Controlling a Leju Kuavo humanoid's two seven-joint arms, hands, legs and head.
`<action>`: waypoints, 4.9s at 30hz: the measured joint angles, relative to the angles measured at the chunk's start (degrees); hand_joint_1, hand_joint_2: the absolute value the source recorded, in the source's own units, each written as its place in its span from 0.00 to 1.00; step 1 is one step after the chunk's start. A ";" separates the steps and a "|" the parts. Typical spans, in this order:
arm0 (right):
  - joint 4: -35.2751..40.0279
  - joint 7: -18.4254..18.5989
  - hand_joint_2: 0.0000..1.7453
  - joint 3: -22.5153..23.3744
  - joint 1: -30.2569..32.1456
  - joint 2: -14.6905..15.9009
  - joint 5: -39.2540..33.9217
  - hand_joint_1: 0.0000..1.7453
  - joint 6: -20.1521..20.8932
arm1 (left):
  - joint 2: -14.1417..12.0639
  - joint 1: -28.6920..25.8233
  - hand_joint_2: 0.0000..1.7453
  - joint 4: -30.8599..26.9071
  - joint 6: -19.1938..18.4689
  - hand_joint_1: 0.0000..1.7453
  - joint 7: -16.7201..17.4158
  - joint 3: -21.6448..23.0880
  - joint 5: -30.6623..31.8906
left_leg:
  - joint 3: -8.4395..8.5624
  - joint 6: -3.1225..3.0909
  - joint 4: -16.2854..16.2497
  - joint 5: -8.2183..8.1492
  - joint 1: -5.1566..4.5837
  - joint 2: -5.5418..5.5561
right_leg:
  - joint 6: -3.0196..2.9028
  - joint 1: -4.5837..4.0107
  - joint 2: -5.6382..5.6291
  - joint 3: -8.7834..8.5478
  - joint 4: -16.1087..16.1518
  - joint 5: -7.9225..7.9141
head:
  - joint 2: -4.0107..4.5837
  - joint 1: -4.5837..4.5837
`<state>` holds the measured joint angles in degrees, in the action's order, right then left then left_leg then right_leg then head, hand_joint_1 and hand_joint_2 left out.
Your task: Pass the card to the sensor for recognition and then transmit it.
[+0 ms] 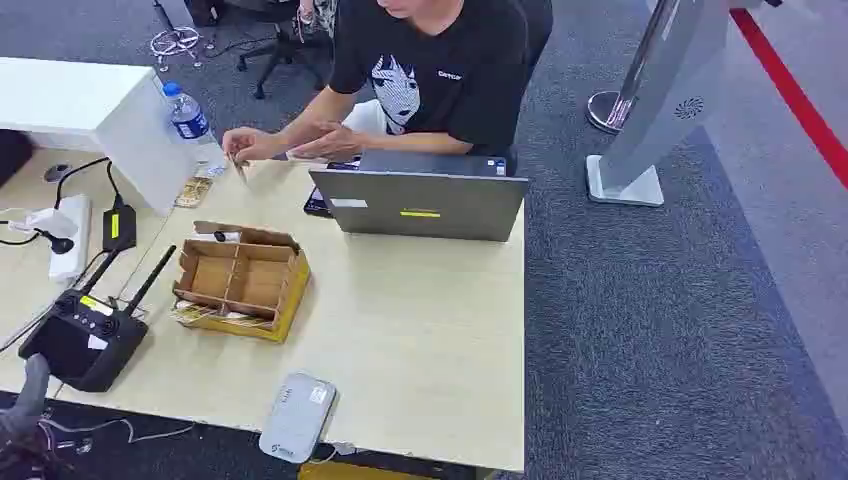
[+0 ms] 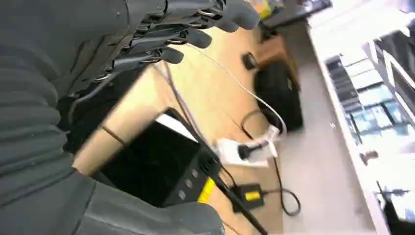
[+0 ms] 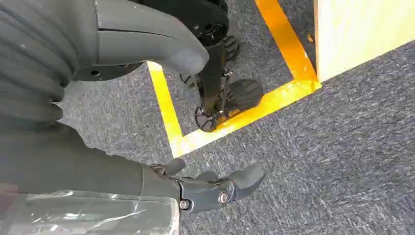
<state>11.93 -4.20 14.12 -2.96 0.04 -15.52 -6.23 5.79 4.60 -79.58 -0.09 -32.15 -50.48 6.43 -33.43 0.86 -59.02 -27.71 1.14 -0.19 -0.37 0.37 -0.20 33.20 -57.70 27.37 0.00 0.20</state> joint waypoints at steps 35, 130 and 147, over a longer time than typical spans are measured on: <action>-0.59 1.20 1.00 1.73 -0.45 0.00 4.37 0.00 0.44 | -11.61 15.20 1.00 -10.60 9.96 1.00 16.02 42.35 54.58 | -0.01 0.01 -0.07 0.06 0.00 -0.03 | -0.02 0.00 -0.06 0.05 -0.01 -0.09 | 0.00 -0.02; -0.94 0.50 1.00 12.57 -0.68 -0.35 10.34 0.00 -1.68 | -33.31 -3.79 1.00 -10.82 10.01 1.00 16.92 80.47 60.95 | -0.06 -0.06 -0.07 0.00 -0.03 0.00 | 0.04 0.02 0.00 0.01 0.00 -0.03 | 0.00 -0.02; -0.94 1.05 1.00 12.63 -0.92 -0.48 15.43 0.00 -1.20 | -20.39 9.85 1.00 -8.26 13.09 1.00 19.67 61.95 62.35 | -0.05 -0.06 -0.09 0.07 -0.03 -0.01 | 0.00 0.02 0.00 0.00 -0.01 -0.10 | 0.00 -0.02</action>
<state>10.99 -3.15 26.75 -3.88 -0.44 -0.09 -7.43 -14.60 14.45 -87.84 13.00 -12.48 11.47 68.78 -33.48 0.80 -59.11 -27.63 1.11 -0.19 -0.37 0.39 -0.20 33.20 -57.71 27.27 0.00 0.17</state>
